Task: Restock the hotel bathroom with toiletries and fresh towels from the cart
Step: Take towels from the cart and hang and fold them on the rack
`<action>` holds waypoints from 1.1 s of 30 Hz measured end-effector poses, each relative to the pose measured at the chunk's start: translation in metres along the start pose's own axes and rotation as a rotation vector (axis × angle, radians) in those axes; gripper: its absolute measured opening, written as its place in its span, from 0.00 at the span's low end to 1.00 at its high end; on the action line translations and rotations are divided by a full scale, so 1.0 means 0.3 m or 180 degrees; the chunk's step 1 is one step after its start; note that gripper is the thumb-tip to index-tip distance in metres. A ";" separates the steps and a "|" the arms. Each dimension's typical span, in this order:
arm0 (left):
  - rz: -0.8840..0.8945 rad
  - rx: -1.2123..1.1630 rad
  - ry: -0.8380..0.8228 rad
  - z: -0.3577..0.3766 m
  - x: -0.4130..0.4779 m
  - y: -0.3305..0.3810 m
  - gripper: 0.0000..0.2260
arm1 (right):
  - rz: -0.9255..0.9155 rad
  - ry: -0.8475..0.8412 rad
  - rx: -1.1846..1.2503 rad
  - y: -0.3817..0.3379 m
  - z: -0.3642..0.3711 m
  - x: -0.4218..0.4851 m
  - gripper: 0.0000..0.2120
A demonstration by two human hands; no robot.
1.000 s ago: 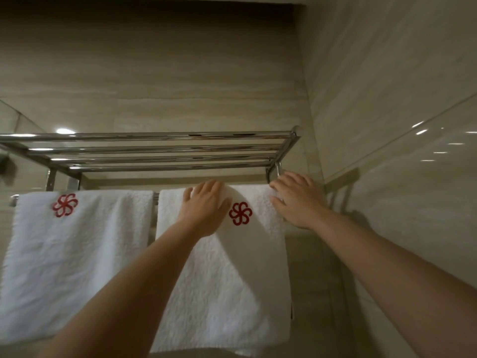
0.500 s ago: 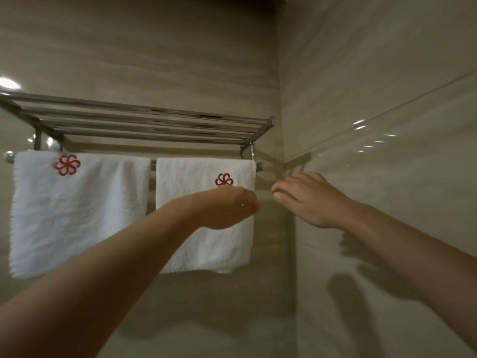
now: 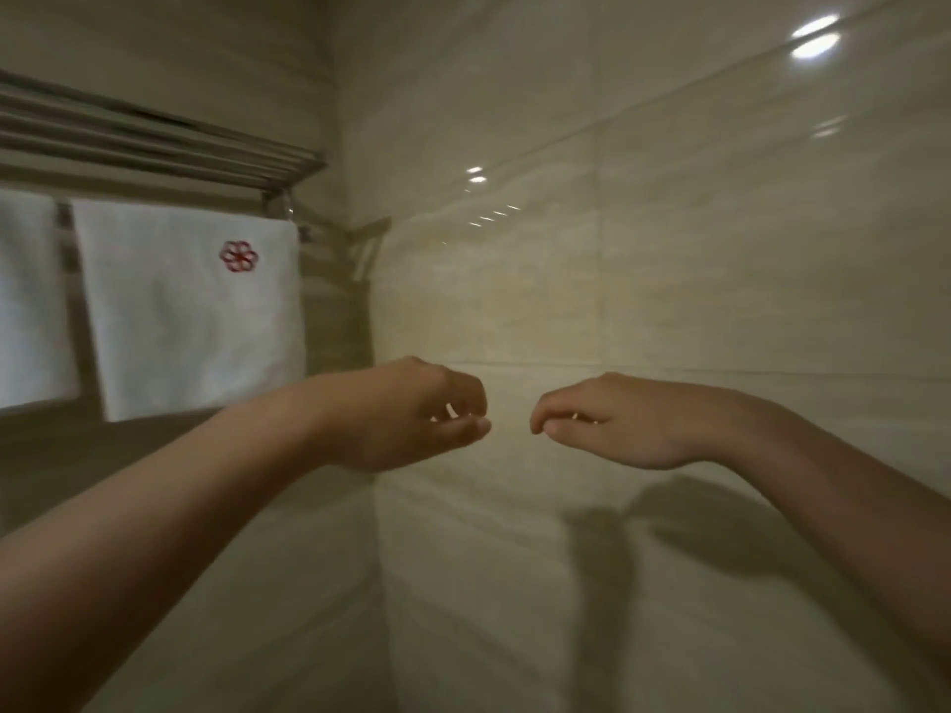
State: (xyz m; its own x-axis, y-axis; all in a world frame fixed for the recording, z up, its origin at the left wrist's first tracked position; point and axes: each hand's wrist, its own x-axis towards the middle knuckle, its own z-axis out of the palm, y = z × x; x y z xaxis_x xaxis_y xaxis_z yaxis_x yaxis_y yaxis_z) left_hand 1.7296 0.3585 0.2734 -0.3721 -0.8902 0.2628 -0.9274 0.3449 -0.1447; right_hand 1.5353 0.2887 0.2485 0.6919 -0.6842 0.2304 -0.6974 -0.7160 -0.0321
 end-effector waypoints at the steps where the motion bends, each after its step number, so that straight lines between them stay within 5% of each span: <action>1: 0.0122 -0.0106 -0.0014 0.008 -0.003 0.047 0.16 | 0.0140 -0.0037 0.0003 0.019 -0.003 -0.069 0.15; 10: 0.0991 -0.1035 -0.0159 0.204 0.052 0.512 0.17 | 0.1255 -0.0242 0.0138 0.182 0.000 -0.739 0.14; 19: 0.1984 -0.1867 -0.0553 0.270 0.082 1.216 0.15 | 0.2360 -0.0421 0.0356 0.285 -0.018 -1.544 0.13; 24: 0.2252 -0.2145 -0.1262 0.315 0.039 1.636 0.12 | 0.2848 -0.0274 0.0768 0.318 -0.017 -1.983 0.08; 29: 0.2608 -0.2309 -0.1427 0.325 -0.023 2.014 0.17 | 0.3297 -0.0198 0.1178 0.288 -0.025 -2.366 0.10; 33: 0.2881 -0.2510 -0.1295 0.333 -0.082 2.272 0.11 | 0.3508 0.0169 0.1543 0.266 -0.038 -2.633 0.11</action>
State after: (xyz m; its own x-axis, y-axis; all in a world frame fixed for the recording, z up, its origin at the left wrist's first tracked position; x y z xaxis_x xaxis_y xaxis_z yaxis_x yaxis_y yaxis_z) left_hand 1.1106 0.5857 0.0729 -0.9743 -0.2225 0.0358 -0.1713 0.8345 0.5237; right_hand 0.9308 0.7737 0.0751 -0.2476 -0.9625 -0.1113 -0.7582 0.2640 -0.5962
